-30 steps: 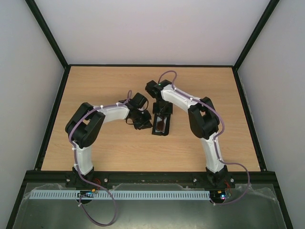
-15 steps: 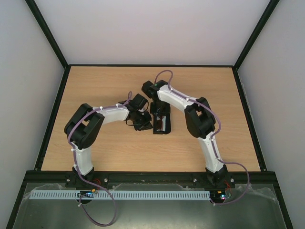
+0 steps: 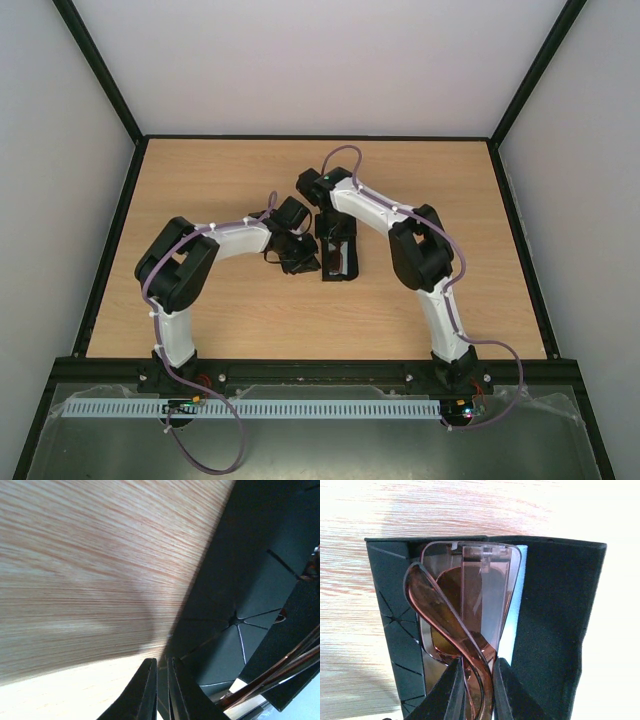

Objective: Organize the sunglasses
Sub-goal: Place the sunglasses in the sunglasses case.

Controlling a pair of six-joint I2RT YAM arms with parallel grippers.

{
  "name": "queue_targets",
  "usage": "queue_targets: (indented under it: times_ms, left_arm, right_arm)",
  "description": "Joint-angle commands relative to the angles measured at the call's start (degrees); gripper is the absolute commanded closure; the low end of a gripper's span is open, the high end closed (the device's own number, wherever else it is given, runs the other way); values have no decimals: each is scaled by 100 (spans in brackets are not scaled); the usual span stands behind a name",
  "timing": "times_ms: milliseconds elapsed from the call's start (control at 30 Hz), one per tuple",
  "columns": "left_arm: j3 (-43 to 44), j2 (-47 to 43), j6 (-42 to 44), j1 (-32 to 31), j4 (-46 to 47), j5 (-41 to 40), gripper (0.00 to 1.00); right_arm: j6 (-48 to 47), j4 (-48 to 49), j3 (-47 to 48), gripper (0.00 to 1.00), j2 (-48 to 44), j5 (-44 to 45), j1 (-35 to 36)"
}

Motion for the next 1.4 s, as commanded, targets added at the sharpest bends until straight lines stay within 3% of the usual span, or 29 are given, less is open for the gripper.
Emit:
queue_targets:
  times_ms: [0, 533, 1367]
  left_arm:
    - [75, -154, -19, 60, -20, 73, 90]
    - [128, -178, 36, 94, -124, 18, 90]
    - [167, -231, 85, 183, -188, 35, 90]
  right_arm:
    - [-138, -387, -35, 98, -351, 61, -25]
    - [-479, -262, -351, 96, -481, -223, -143]
    - [-334, -523, 251, 90, 287, 385, 81]
